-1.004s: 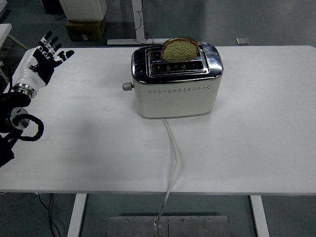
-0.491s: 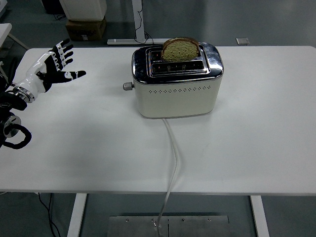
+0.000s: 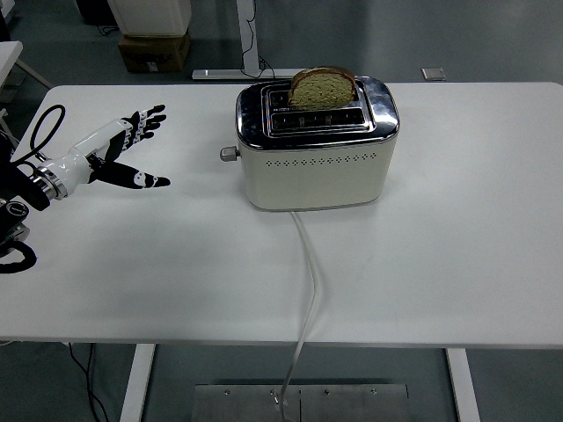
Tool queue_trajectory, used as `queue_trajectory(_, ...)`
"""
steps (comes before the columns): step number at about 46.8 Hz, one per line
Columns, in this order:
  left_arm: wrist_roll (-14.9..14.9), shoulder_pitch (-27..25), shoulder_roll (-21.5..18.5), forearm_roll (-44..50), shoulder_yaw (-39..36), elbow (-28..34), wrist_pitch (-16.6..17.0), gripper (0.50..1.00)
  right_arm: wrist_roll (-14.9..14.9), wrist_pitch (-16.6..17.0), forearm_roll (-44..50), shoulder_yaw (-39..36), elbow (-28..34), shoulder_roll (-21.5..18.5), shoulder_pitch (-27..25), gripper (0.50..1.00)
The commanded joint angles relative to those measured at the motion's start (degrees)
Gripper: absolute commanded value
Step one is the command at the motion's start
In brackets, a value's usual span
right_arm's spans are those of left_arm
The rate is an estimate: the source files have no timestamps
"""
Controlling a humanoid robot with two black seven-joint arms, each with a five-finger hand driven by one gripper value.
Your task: Press down toaster
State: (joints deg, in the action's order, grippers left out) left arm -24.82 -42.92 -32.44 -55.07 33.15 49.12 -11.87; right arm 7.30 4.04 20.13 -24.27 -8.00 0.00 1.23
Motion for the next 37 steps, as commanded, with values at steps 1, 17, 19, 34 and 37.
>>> queue_trajectory(1,0.0,0.2,0.4,-4.3,-0.1,0.8,0.0,1.0,0.0,0.0,0.0,0.0,0.0,0.0,0.0,1.0)
queue_trajectory(17,0.1,0.0,2.3,-6.8,-0.4,1.9,0.0,1.0,0.0,0.0,0.0,0.0,0.0,0.0,0.0,1.0)
queue_trajectory(19,0.1,-0.1,2.3,-6.8,-0.4,1.9,0.0,1.0,0.0,0.0,0.0,0.0,0.0,0.0,0.0,1.0)
queue_trajectory(34,0.1,0.1,2.5,-8.6,-1.5,3.4,0.0,1.0,0.0,0.0,0.0,0.0,0.0,0.0,0.0,1.0)
queue_trajectory(37,0.1,0.1,2.9,-8.6,-1.6,3.4,0.1,1.0,0.0,0.0,0.0,0.0,0.0,0.0,0.0,1.0)
